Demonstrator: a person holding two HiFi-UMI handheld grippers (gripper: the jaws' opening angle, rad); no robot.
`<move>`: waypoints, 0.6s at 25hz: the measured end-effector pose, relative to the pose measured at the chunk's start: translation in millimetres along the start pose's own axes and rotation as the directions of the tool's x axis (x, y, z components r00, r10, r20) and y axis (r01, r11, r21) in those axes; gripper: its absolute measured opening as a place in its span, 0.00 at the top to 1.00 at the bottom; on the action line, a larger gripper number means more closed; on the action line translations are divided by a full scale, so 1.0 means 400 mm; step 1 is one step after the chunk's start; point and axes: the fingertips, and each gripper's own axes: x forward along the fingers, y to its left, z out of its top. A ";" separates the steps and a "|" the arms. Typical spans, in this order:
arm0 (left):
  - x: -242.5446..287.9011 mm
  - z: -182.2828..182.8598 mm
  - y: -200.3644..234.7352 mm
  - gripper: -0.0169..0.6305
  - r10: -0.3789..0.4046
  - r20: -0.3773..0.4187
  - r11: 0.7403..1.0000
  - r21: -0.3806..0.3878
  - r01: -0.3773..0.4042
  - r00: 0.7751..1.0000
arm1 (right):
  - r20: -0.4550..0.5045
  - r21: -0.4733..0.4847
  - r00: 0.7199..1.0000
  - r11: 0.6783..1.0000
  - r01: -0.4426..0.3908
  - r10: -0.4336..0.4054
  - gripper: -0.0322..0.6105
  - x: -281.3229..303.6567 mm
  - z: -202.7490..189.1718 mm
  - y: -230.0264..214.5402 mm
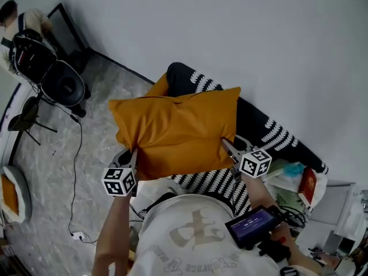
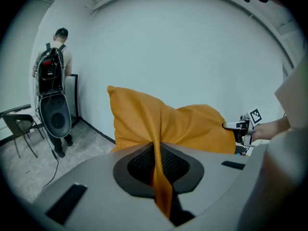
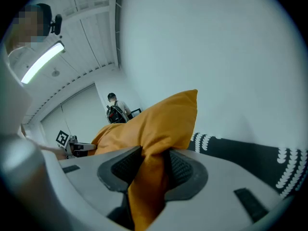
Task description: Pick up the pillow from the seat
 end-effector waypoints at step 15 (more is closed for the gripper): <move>-0.150 0.185 -0.039 0.94 -0.028 0.225 0.996 0.094 0.007 0.974 | 0.194 -0.144 0.981 0.989 0.036 -0.007 0.70 -0.116 0.146 0.137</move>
